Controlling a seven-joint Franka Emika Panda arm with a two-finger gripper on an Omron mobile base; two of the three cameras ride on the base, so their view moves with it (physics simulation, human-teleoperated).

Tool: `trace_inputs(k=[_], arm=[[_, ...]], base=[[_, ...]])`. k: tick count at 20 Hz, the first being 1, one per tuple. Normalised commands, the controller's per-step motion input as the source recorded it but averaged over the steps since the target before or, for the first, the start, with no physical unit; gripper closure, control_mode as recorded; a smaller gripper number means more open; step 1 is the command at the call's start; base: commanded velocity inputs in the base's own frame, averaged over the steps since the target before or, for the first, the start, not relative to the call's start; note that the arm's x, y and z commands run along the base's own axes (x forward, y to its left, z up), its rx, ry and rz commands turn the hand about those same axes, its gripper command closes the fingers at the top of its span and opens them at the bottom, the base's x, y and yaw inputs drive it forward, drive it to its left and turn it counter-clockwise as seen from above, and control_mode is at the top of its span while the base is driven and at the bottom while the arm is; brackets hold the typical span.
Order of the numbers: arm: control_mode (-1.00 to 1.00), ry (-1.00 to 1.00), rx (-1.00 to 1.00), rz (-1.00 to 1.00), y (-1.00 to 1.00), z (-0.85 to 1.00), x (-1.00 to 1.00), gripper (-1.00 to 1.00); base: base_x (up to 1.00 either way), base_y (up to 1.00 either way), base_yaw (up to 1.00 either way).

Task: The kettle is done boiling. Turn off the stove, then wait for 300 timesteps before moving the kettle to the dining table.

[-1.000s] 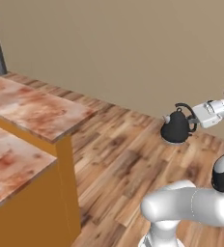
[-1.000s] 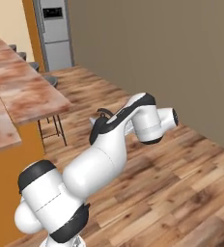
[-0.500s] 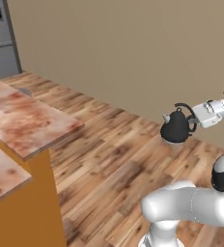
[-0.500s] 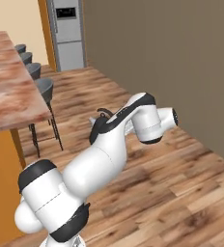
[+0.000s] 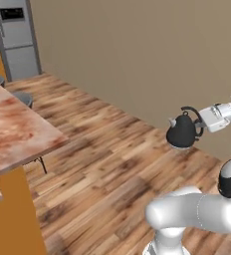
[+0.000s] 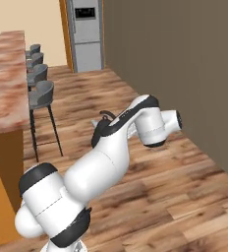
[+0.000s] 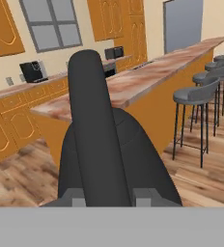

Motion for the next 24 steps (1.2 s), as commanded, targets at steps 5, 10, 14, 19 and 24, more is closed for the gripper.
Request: trace_inputs(k=[5, 10, 14, 19, 24], arm=[[1.0, 0.0, 0.0, 0.0, 0.0, 0.0, 0.0, 1.0], [1.0, 0.0, 0.0, 0.0, 0.0, 0.0, 0.0, 1.0], [1.0, 0.0, 0.0, 0.0, 0.0, 0.0, 0.0, 1.0], [1.0, 0.0, 0.0, 0.0, 0.0, 0.0, 0.0, 1.0], [1.0, 0.0, 0.0, 0.0, 0.0, 0.0, 0.0, 1.0]], base=[[0.49, -0.52, 0.32], [0.53, -0.47, 0.34], [0.53, -0.39, 0.36], [0.57, -0.32, 0.36], [0.55, -0.2, 0.36]])
